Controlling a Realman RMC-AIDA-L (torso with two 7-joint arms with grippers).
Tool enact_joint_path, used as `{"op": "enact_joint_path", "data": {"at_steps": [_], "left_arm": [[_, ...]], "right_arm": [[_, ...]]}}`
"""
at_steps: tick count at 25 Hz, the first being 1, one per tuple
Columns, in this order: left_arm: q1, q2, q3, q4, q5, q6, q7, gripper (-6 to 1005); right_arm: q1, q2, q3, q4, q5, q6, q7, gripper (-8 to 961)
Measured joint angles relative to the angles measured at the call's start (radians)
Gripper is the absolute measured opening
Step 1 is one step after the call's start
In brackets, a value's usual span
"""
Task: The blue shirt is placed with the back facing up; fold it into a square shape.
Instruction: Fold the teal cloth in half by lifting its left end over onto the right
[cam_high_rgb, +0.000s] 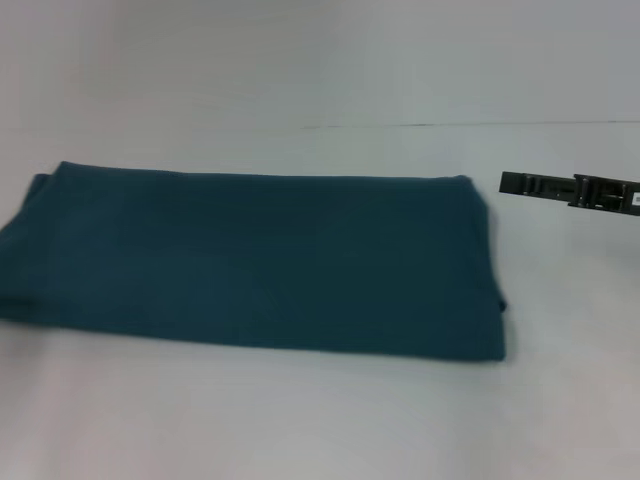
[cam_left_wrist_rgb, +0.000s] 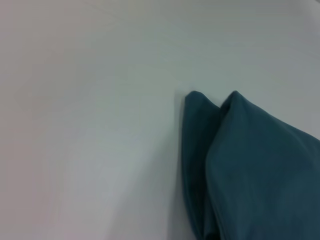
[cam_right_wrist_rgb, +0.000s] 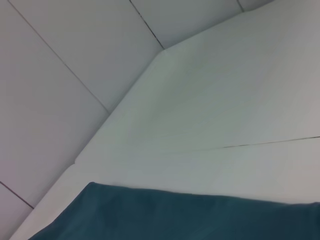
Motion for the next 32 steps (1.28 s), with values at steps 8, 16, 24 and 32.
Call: {"op": "enact_joint_path", "data": {"at_steps": [8,16,24,32], "left_arm": [[0.022,0.012,-0.054,0.042,0.016,0.017,0.016,45],[0.003,0.007,-0.038,0.041,-0.217,0.242,0.084,63],[-0.113,-0.055,0.127,-0.046,-0.545,0.323,0.119,81],[-0.296,-0.097,0.339,-0.416,-0.771,0.162,0.299,100]], "right_arm": [[0.005,0.017,-0.002,0.002,0.000,0.005,0.000,804],[-0.003,0.017,-0.002,0.002,-0.001,0.003,-0.004,805],[-0.018,0.006,0.000,0.001,-0.001,-0.013,-0.033,805],[-0.024,-0.021,-0.001,-0.004,-0.001,-0.051,-0.059,805]]}}
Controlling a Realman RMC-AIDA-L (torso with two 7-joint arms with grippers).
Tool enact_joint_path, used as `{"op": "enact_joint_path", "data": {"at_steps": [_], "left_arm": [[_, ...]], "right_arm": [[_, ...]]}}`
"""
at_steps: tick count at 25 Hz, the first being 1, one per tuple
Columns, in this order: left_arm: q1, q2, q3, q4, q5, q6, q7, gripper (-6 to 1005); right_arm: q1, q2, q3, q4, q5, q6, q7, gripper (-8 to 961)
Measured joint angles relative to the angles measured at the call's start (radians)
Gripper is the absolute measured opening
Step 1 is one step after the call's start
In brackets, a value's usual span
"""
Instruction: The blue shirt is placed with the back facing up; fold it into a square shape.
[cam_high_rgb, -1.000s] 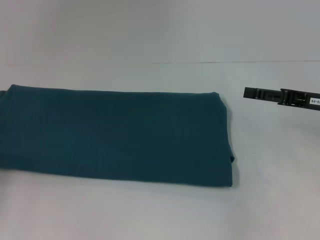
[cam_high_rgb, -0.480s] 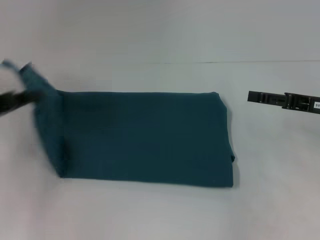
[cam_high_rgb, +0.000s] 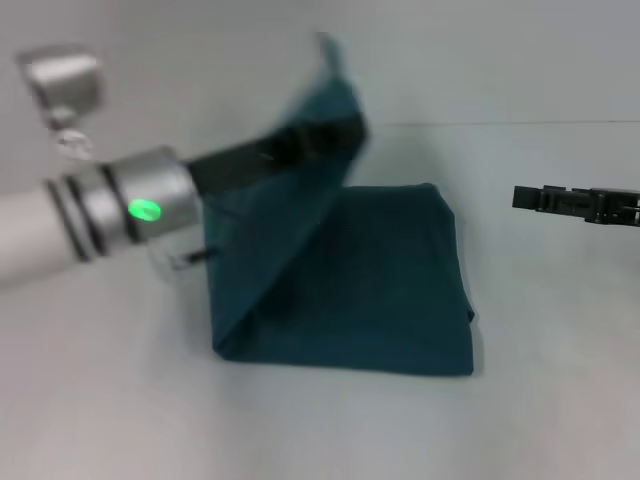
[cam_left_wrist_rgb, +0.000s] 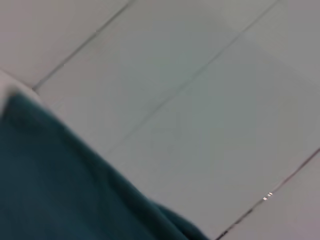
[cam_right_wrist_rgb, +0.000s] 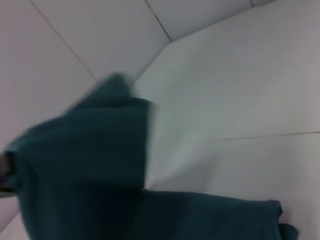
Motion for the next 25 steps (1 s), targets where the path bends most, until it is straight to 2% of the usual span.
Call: {"op": "enact_joint_path", "data": {"at_steps": [5,8,11,15,18,22,25], "left_arm": [[-0.095,-0.005,0.018,-0.317,-0.095,-0.158,0.231,111],[-0.107,-0.006,-0.002,-0.471,-0.163,-0.204,0.388,118],[-0.102,-0.006,-0.040,-0.568,-0.188,-0.176,0.530,125],[-0.090,-0.006,-0.053,-0.613,-0.176,-0.110,0.586,134],[-0.074,-0.006,-0.051,-0.616,-0.172,-0.048,0.595,242],[-0.034,-0.003,-0.037,-0.552,-0.170,0.038,0.563,374],[0.009,-0.001,-0.007,-0.457,-0.170,0.053,0.489,445]], "right_arm": [[0.000,-0.012,-0.002,-0.005,-0.004,-0.024,-0.014,805],[-0.001,-0.015,-0.002,-0.005,-0.006,-0.032,-0.021,805],[-0.003,-0.020,-0.002,-0.002,-0.008,-0.032,-0.026,805],[-0.005,-0.023,-0.003,0.004,-0.008,-0.027,-0.032,805],[-0.009,-0.023,-0.003,0.004,-0.010,-0.024,-0.031,805],[-0.012,-0.024,-0.005,0.005,-0.011,-0.020,-0.012,805],[-0.011,-0.029,-0.019,0.015,-0.016,-0.017,0.032,805]]}}
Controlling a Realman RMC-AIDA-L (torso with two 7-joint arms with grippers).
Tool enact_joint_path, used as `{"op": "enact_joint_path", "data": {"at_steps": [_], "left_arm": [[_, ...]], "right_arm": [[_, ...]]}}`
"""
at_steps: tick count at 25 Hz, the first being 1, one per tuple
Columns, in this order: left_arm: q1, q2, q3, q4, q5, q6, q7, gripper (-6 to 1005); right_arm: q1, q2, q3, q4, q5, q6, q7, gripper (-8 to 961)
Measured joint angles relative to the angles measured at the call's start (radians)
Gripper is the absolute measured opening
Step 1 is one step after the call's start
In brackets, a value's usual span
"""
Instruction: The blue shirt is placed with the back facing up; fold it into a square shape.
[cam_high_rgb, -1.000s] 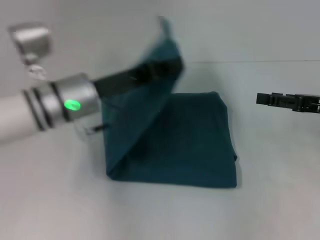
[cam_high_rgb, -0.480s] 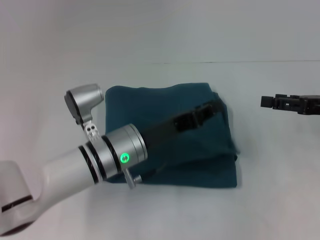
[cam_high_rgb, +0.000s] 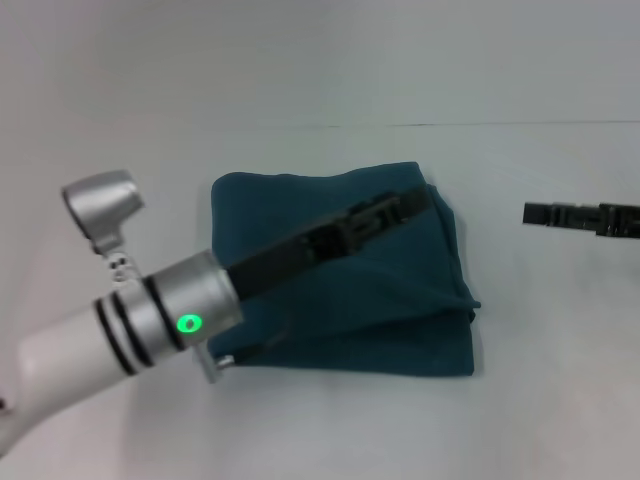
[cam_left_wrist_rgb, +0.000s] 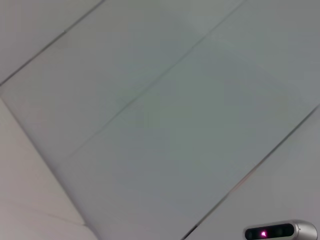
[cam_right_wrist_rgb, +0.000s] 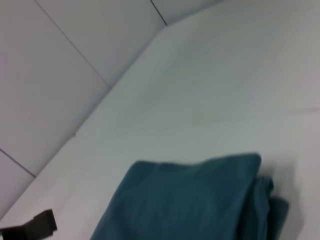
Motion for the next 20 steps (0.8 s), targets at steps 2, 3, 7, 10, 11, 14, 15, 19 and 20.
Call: {"op": "enact_joint_path", "data": {"at_steps": [2,3,7,10,11,14,15,19,20], "left_arm": [[0.028,0.002,0.031,0.063,0.000,0.006,-0.038,493],[0.049,0.005,0.053,0.109,0.000,0.014,-0.056,517],[0.129,0.009,0.107,0.265,0.000,0.060,-0.085,662],[0.192,0.020,0.125,0.371,0.013,0.107,-0.083,838],[0.207,0.025,0.126,0.396,0.023,0.123,-0.080,867],[0.241,0.043,0.121,0.455,0.065,0.176,-0.071,952],[0.255,0.048,0.118,0.475,0.088,0.196,-0.061,951],[0.300,0.056,0.114,0.538,0.182,0.258,-0.002,947],[0.303,0.057,0.113,0.543,0.190,0.261,0.001,947]], "right_arm": [[0.011,-0.012,-0.024,0.023,-0.015,0.000,0.055,806],[0.017,-0.018,-0.032,0.036,-0.023,0.000,0.075,806],[0.046,-0.043,-0.058,0.102,-0.045,-0.005,0.153,806],[0.061,-0.046,-0.063,0.138,-0.047,-0.003,0.175,806],[0.066,-0.045,-0.063,0.147,-0.047,0.001,0.180,806],[0.085,-0.040,-0.074,0.179,-0.047,0.022,0.196,806],[0.091,-0.039,-0.085,0.194,-0.047,0.038,0.205,806],[0.105,-0.036,-0.129,0.226,-0.047,0.091,0.242,806],[0.107,-0.035,-0.135,0.230,-0.047,0.100,0.251,806]]}}
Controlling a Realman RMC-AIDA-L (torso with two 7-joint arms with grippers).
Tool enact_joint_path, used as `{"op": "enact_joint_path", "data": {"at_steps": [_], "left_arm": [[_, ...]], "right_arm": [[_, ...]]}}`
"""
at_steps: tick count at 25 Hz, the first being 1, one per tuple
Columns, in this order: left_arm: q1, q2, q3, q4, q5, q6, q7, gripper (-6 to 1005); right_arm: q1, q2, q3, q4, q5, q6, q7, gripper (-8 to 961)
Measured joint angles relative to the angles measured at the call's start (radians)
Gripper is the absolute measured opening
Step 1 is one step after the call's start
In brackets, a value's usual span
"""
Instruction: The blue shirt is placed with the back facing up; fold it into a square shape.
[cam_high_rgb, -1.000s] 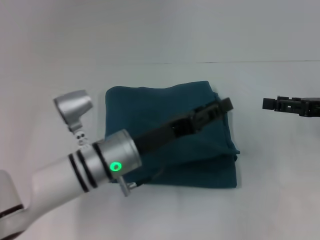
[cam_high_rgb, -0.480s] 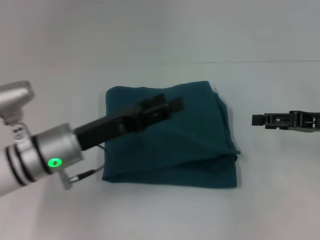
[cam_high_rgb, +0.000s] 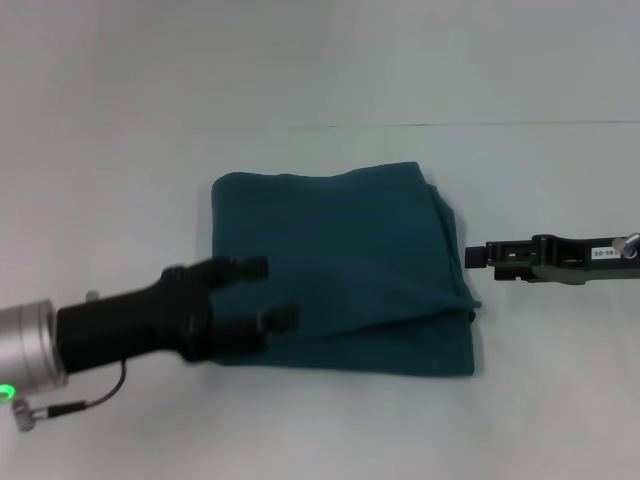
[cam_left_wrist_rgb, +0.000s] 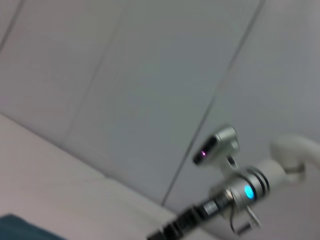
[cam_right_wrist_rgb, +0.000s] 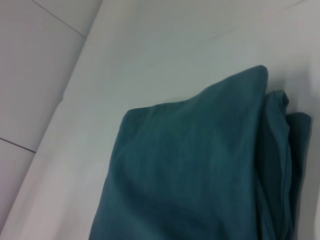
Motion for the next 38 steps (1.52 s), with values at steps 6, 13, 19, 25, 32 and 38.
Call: {"op": "enact_joint_path", "data": {"at_steps": [6,13,19,25,32,38], "left_arm": [[0.018,0.003,-0.011,0.046,0.114,0.034,0.044,947],[0.018,0.003,-0.026,0.044,0.132,0.023,0.055,948],[0.019,0.001,-0.036,0.042,0.133,0.022,0.061,948],[0.019,0.000,-0.035,0.041,0.133,0.021,0.061,947],[0.018,-0.004,-0.035,0.039,0.127,0.018,0.062,947],[0.013,-0.006,-0.035,0.031,0.126,0.018,0.062,948]], "right_arm": [[0.009,0.005,-0.045,0.010,0.000,0.038,0.059,806],[0.027,0.015,-0.093,0.035,0.001,0.079,0.103,806],[0.043,0.024,-0.103,0.072,0.000,0.093,0.104,806],[0.044,0.025,-0.107,0.074,0.000,0.094,0.111,806],[0.013,0.018,-0.099,0.069,0.002,0.083,0.115,797],[0.000,0.018,-0.097,0.067,0.005,0.084,0.115,772]]}}
